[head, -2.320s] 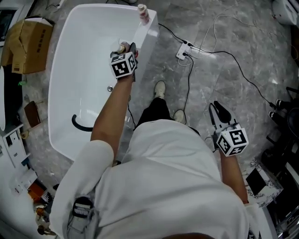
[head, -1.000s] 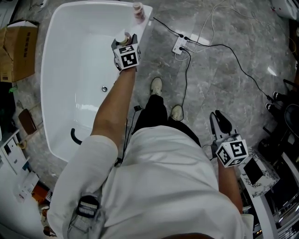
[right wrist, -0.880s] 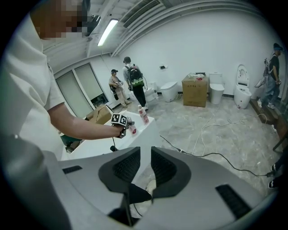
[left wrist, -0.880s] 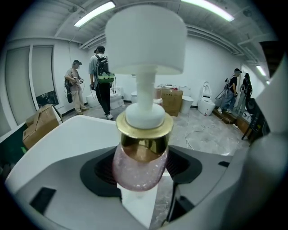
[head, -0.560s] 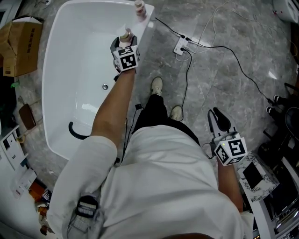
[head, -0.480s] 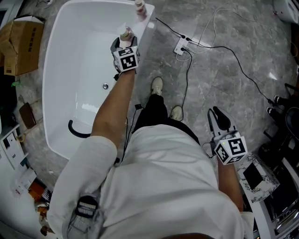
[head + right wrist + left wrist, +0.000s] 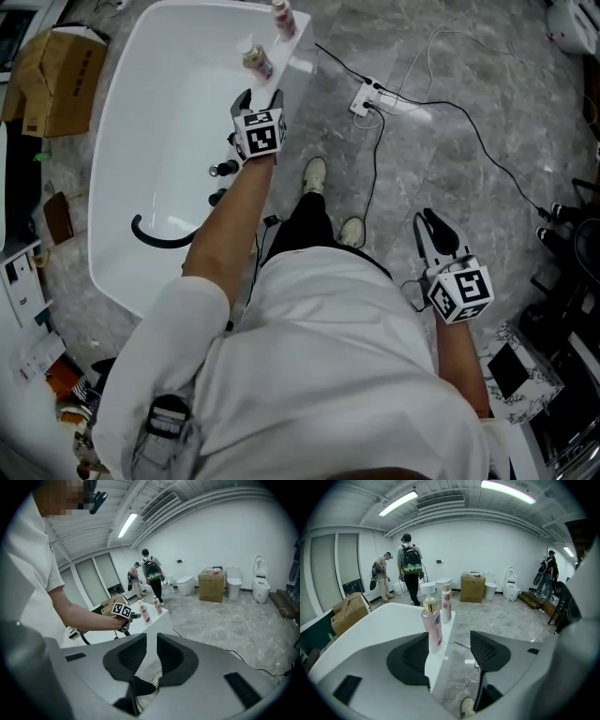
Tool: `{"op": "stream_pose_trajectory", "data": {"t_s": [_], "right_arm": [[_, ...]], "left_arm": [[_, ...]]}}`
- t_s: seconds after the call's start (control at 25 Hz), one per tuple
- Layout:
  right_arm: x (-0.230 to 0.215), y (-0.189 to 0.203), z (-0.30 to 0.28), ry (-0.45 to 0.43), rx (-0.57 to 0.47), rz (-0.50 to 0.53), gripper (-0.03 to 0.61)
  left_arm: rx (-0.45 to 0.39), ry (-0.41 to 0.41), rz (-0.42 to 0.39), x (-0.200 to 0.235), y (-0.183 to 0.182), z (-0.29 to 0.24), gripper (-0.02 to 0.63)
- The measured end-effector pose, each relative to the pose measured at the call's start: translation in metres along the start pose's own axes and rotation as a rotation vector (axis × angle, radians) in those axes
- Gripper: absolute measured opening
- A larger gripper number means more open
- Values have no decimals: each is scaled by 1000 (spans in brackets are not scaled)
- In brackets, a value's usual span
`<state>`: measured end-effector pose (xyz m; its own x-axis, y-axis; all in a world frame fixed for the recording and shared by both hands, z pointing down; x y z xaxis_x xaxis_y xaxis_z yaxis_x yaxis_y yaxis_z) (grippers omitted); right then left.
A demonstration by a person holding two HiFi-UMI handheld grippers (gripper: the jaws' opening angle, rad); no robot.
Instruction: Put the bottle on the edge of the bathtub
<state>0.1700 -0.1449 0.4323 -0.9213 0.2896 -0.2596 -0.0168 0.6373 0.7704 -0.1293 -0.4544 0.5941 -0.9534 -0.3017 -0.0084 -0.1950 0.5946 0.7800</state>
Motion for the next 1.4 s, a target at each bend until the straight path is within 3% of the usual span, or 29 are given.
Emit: {"op": "stream_pose_trajectory", "data": {"t_s": [0.36,0.56,0.92,1.12,1.28,1.4], "right_arm": [[0,25,37,-58,-53,48,66],[-2,30,53,-87,-82,84,55],[7,36,79,-124,-138,112,40],[16,39,87,-163,-149,122,28],[23,43,92,-189,-145,141,14],[25,43,95,-201,-153,149,11]], "left_arm": [[-36,51,7,-38,15,87,133],[-48,162,13,-68,23,138,34],[-114,476,-7,-143,17,246,18],[-107,601,-7,-176,22,293,17],[-99,659,-95,-198,29,320,17],[-102,677,-116,-207,33,333,17]]}}
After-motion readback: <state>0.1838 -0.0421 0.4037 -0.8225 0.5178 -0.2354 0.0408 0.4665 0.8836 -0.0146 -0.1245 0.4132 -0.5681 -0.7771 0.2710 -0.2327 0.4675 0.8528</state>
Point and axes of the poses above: the fingertips, and each gripper's own axes: z backward along the fingers, x to its left, y out of its underside, the point moved 4 cm from there along z, backward along the fingers, and after that the axes turned 2 degrees about z, right-handed, at the moved point
